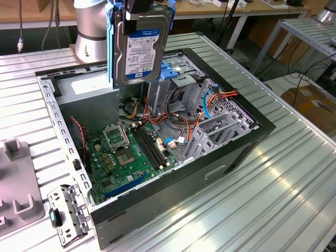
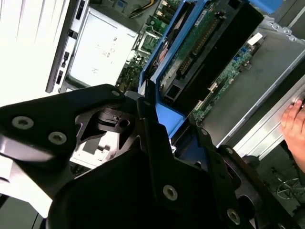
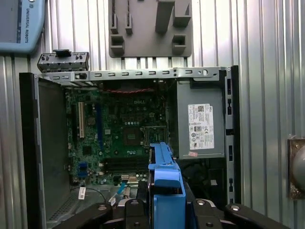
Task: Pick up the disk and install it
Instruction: 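Insert the disk into the insertion slot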
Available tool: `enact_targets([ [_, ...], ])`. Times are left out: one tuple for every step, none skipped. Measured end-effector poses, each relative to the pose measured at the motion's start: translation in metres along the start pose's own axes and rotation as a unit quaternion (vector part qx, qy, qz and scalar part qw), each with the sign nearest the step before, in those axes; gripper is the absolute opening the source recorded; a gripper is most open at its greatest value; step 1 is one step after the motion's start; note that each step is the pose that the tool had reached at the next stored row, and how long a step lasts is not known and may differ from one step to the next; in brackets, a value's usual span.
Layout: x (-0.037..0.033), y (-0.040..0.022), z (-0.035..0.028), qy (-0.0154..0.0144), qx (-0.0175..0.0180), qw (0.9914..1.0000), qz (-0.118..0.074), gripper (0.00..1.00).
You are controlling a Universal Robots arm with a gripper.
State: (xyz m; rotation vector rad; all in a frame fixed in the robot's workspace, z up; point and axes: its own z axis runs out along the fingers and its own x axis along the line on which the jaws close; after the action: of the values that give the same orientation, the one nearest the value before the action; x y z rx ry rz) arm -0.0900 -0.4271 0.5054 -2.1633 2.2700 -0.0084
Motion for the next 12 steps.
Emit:
enact_targets([
  [-0.0001,-0.0035,0.0,0.0,0.0,1.0,0.0,0.36],
  [-0.0001,-0.0045,0.0001,0.0,0.0,1.0,0.0,0.36],
  [-0.0001,-0.0048,0.0001,0.0,0.0,1.0,0.0,0.36],
  [0.0,-0.0051,0.0001,0.0,0.0,1.0,0.0,0.36],
  [0.0002,-0.0052,0.0001,0.0,0.0,1.0,0.0,0.36],
  [0.0007,-0.0052,0.0001,0.0001,0.0,1.0,0.0,0.36],
  [0.0012,-0.0053,0.0001,0.0,0.0,1.0,0.0,0.36],
  [0.0021,-0.0053,0.0001,0.0,0.0,1.0,0.0,0.36],
  [0.0035,-0.0054,0.0001,0.0,0.0,1.0,0.0,0.36],
  [0.0074,-0.0056,0.0002,0.0,0.0,1.0,0.0,0.36],
  [0.0142,-0.0059,0.0004,0.0,0.0,1.0,0.0,0.36],
  [0.0202,-0.0062,0.0006,0.0001,0.0,1.0,0.0,0.36],
])
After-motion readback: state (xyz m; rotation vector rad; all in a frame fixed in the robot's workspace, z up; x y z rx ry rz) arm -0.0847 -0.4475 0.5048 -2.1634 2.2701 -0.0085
